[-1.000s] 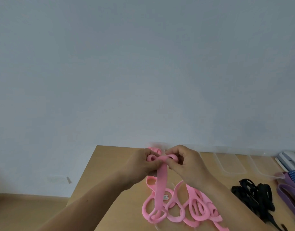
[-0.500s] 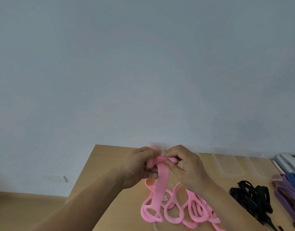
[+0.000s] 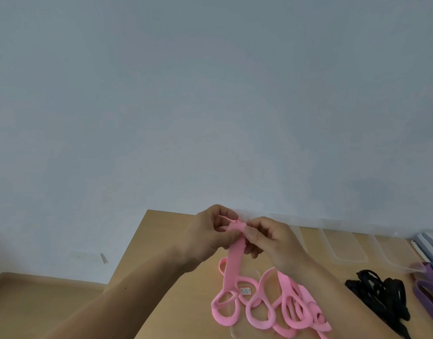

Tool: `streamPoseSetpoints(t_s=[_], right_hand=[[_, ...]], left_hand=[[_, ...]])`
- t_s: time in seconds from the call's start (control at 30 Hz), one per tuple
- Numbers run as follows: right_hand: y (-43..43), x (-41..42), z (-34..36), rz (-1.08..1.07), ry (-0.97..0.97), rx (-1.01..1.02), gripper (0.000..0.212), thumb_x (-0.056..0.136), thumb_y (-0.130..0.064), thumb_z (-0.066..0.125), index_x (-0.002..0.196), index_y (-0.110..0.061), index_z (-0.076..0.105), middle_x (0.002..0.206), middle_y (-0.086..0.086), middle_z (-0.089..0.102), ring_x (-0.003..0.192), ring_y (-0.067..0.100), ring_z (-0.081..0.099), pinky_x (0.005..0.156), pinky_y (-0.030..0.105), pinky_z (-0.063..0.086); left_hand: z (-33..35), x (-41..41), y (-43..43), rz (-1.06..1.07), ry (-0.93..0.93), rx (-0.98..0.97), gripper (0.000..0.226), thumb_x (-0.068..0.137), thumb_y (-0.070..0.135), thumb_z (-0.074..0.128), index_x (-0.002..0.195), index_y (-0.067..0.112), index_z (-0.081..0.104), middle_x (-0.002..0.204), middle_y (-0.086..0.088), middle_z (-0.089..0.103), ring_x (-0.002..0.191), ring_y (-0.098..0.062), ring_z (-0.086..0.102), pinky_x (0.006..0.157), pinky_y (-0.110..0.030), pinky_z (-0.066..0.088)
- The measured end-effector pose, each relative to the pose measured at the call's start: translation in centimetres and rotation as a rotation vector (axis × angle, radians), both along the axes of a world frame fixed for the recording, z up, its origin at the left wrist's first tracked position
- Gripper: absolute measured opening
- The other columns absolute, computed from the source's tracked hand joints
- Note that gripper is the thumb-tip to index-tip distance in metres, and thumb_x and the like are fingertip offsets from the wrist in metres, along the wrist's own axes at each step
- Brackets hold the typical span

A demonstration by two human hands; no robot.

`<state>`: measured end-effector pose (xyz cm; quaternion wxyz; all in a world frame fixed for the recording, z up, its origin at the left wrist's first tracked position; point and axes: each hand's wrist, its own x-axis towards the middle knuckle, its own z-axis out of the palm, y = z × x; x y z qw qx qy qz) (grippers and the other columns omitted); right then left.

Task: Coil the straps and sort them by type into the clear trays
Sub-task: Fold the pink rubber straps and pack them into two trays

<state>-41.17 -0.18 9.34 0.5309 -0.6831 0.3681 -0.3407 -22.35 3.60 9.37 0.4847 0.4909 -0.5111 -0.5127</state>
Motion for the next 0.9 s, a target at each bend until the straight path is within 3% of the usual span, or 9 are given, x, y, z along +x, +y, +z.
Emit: streamPoseSetpoints(t_s=[0.23,0.4,0.53,0.63,0.73,0.9], right_hand=[[0.1,-0.4,-0.2,0.006,-0.068,-0.006,0.011,0.092,-0.005,0.063,0.092,-0.013,0.071,0.065,0.007,0.066,0.062,0.018,0.061,0.058,0.027,0.051],[0.3,-0.7,-0.6,-0.009,-0.062,-0.082,0.019,0.088,-0.001,0.068,0.091,-0.02,0.072,0.07,-0.001,0.065,0.063,0.009,0.061,0.063,0.021,0.051],[0.3,-0.9,-0.6,-0.038,-0.007,-0.185,0.025,0.085,-0.004,0.072,0.095,-0.028,0.072,0.084,-0.001,0.071,0.077,0.012,0.064,0.074,0.023,0.054],[0.4,-0.9,-0.7,-0.061,0.068,-0.271,0.033,0.083,-0.005,0.075,0.094,-0.036,0.07,0.083,-0.008,0.068,0.073,0.005,0.061,0.071,0.016,0.049],[0.6,-1.0,-0.7,-0.062,0.068,-0.269,0.033,0.082,-0.004,0.076,0.094,-0.033,0.07,0.082,-0.012,0.067,0.073,0.003,0.061,0.072,0.017,0.049],[0.8,-1.5,-0.2,0.047,-0.105,-0.041,0.033,0.077,-0.009,0.073,0.107,-0.022,0.069,0.093,0.011,0.066,0.083,0.022,0.065,0.078,0.032,0.057]], left_hand=[[0.1,0.1,0.3,-0.107,0.112,0.146,0.032,0.086,0.004,0.074,0.11,-0.005,0.054,0.103,-0.028,0.071,0.094,-0.039,0.07,0.081,-0.045,0.058],[0.9,0.0,0.3,-0.16,0.005,0.217,0.038,0.074,0.015,0.076,0.104,0.005,0.056,0.096,-0.024,0.073,0.077,-0.03,0.068,0.071,-0.037,0.058],[1.0,-0.1,0.3,-0.205,0.119,0.276,0.031,0.077,0.023,0.077,0.1,0.01,0.062,0.092,-0.019,0.071,0.081,-0.033,0.067,0.077,-0.043,0.057],[1.0,-0.3,0.5,-0.189,0.207,0.291,0.015,0.078,0.024,0.077,0.087,0.016,0.069,0.089,-0.014,0.07,0.078,-0.03,0.066,0.075,-0.04,0.056],[0.8,-0.5,0.5,-0.142,0.235,0.291,0.026,0.074,0.016,0.081,0.094,0.01,0.066,0.088,-0.015,0.069,0.076,-0.028,0.064,0.076,-0.04,0.052],[0.6,-0.7,0.7,-0.092,0.226,0.212,0.026,0.078,-0.002,0.078,0.099,0.003,0.064,0.096,-0.018,0.067,0.084,-0.032,0.066,0.081,-0.04,0.057]])
